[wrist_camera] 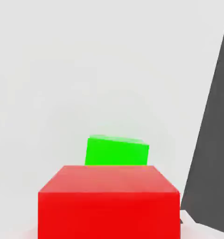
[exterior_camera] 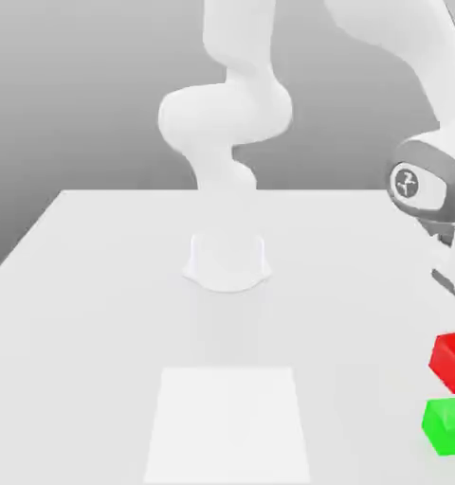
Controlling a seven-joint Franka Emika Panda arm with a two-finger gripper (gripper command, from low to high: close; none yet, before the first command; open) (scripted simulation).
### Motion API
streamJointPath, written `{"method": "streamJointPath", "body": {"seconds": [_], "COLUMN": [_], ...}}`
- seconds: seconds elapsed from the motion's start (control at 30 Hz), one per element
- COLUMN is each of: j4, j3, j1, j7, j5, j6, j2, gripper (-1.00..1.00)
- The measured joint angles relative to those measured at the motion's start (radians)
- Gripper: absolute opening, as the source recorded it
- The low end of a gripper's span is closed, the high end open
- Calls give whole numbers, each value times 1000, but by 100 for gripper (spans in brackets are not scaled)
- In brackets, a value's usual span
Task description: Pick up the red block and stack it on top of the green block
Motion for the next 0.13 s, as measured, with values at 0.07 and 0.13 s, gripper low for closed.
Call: {"method": "streamJointPath", "body": {"seconds": [0.07,0.13], "j4": [2,2], "j3": [-3,-3], "j1": [3,3], "j7": [3,3], "j5": [-4,-4], "j6": [26,26], "j2": [29,29], "gripper": [100,100]}}
